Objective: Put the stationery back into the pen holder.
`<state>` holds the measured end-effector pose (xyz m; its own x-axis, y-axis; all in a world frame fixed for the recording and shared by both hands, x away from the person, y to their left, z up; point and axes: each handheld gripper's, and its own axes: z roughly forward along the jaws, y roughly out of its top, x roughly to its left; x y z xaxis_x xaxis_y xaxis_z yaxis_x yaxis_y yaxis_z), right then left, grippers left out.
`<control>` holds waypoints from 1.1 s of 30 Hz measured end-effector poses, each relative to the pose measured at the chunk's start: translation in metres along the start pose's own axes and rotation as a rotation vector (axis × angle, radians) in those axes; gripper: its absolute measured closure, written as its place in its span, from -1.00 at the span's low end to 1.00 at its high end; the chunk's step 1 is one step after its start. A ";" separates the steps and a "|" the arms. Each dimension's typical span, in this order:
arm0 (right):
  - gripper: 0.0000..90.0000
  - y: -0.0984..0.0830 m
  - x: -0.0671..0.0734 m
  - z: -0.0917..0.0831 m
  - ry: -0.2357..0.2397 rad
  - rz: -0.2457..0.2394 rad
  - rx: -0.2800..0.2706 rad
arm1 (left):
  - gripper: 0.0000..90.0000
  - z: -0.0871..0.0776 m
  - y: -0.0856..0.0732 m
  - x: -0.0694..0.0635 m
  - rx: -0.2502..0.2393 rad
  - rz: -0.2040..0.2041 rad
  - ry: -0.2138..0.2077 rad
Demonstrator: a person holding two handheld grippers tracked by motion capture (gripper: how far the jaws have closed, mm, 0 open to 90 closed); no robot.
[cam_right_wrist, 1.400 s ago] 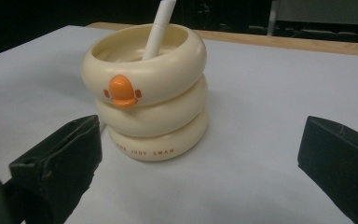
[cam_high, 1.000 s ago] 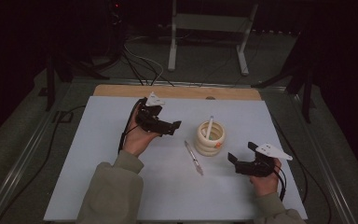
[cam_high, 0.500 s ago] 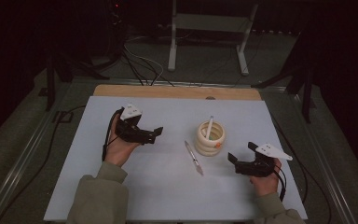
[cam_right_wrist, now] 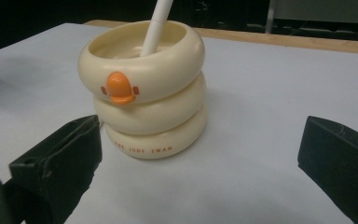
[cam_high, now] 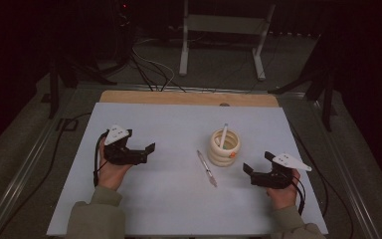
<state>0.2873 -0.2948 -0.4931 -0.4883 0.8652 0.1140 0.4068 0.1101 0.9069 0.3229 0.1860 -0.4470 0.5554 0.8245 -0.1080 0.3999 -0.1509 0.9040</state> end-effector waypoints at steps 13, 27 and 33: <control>-0.99 0.000 0.000 0.001 -0.002 -0.003 0.004 | -0.99 -0.030 -0.039 0.009 -0.028 -0.016 0.070; -0.99 0.001 0.000 -0.001 0.003 -0.003 0.004 | -0.99 -0.040 -0.052 0.005 -0.051 -0.003 0.130; -0.99 0.003 -0.001 -0.003 0.015 0.027 0.009 | -0.99 -0.042 -0.054 0.007 -0.047 0.003 0.151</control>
<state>0.2872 -0.2969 -0.4891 -0.4883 0.8607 0.1442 0.4271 0.0916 0.8996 0.2747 0.2223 -0.4796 0.4388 0.8975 -0.0450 0.3619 -0.1307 0.9230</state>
